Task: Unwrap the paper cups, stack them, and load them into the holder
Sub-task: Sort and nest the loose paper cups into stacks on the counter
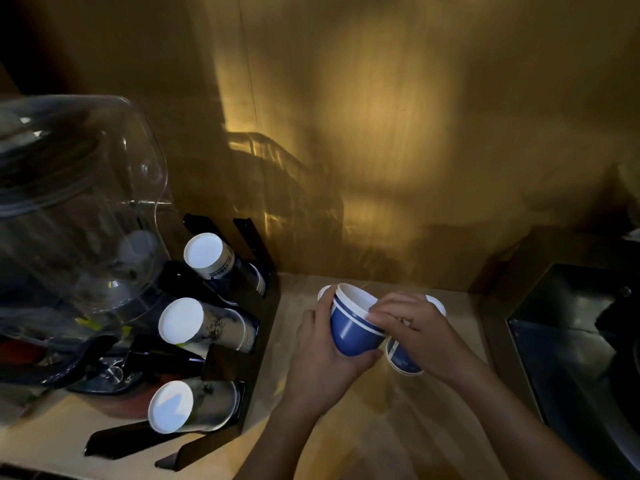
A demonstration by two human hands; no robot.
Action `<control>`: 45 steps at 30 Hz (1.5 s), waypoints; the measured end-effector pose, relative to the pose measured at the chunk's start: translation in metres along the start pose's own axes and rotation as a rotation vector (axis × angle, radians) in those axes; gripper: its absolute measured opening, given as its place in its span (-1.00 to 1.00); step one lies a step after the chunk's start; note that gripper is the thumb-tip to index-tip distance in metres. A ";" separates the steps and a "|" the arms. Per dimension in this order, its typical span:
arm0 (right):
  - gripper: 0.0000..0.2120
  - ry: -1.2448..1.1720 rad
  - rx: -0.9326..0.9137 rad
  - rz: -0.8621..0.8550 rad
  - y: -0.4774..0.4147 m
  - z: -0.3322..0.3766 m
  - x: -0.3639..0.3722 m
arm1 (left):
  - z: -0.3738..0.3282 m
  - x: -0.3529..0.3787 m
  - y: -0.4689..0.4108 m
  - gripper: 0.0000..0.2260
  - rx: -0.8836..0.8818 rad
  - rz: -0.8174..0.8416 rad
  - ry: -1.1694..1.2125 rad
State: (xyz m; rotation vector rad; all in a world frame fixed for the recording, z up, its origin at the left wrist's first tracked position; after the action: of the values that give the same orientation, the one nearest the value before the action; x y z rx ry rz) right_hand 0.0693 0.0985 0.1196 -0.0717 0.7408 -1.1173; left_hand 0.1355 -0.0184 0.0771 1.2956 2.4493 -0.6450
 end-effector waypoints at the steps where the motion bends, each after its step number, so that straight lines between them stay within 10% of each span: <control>1: -0.80 0.008 -0.010 0.010 0.000 0.002 0.000 | -0.001 0.000 0.000 -0.12 0.000 0.004 0.008; 18: -0.83 -0.081 0.007 -0.313 -0.024 -0.007 -0.074 | 0.023 -0.004 -0.008 -0.14 -0.013 0.017 0.148; 23: -0.53 -0.141 0.073 -0.267 -0.017 -0.008 -0.065 | 0.023 -0.012 -0.012 -0.13 0.065 -0.065 0.057; 32: -0.11 0.864 -0.439 -0.265 -0.013 0.013 -0.031 | 0.030 -0.012 -0.017 -0.06 0.088 -0.073 -0.019; 45: -0.32 0.792 -0.438 -0.399 -0.034 -0.005 0.000 | 0.033 -0.038 -0.010 -0.13 -0.013 0.050 0.179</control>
State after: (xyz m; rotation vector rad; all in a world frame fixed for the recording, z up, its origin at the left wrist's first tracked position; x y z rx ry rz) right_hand 0.0398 0.0847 0.1292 -0.1551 1.7343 -1.3485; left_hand 0.1498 -0.0665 0.0683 1.4618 2.5467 -0.5202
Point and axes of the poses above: each hand's wrist, its own y-axis away from the middle knuckle, its own x-axis out of the palm, z = x × y, the point moved 6 cm from there along -y, towards the middle knuckle, and after that the axes turned 13 degrees about -z, right-handed, at the moved point
